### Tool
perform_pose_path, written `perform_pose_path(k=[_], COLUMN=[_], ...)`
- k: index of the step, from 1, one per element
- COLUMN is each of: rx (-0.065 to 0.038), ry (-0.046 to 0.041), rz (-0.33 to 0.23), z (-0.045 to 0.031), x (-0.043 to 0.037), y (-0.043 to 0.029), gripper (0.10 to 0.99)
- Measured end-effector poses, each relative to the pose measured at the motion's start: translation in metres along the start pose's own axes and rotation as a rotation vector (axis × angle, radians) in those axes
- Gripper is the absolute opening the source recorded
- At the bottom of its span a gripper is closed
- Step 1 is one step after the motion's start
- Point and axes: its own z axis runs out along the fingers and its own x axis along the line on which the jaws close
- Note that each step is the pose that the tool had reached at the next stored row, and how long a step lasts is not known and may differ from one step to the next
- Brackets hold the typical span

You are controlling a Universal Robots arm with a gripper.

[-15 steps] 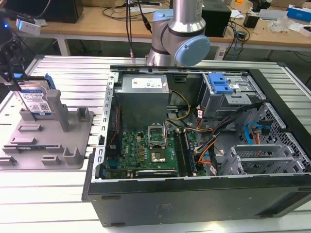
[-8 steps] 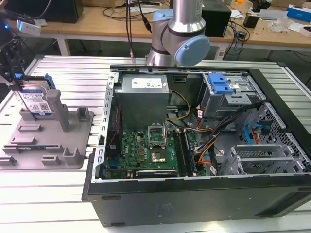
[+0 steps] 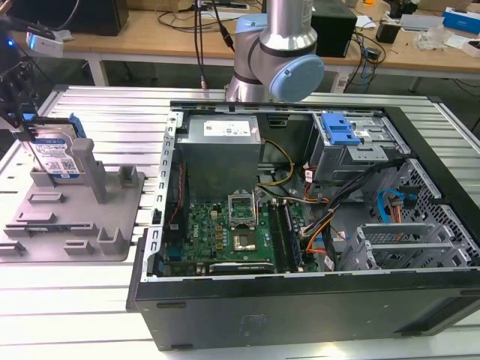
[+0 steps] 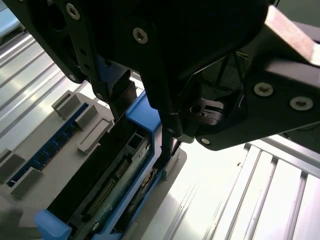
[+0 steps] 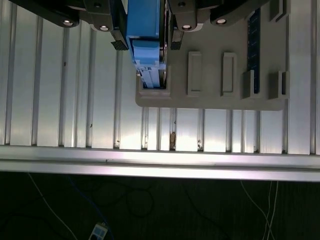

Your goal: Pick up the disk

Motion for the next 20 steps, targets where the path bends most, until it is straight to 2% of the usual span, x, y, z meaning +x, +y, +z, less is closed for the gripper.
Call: perform_pose_path(k=[14, 15, 16, 20], rx=[0.0, 0.0, 0.0, 0.0], ry=[0.0, 0.0, 0.0001, 0.0], rz=[0.0, 0.0, 0.0, 0.0], z=[0.0031, 0.0032, 0.0033, 0.0038], x=[0.0, 0.0, 0.0, 0.0], y=[0.0, 0.0, 0.0, 0.0001], gripper=[0.455, 0.443, 0.376, 0.369])
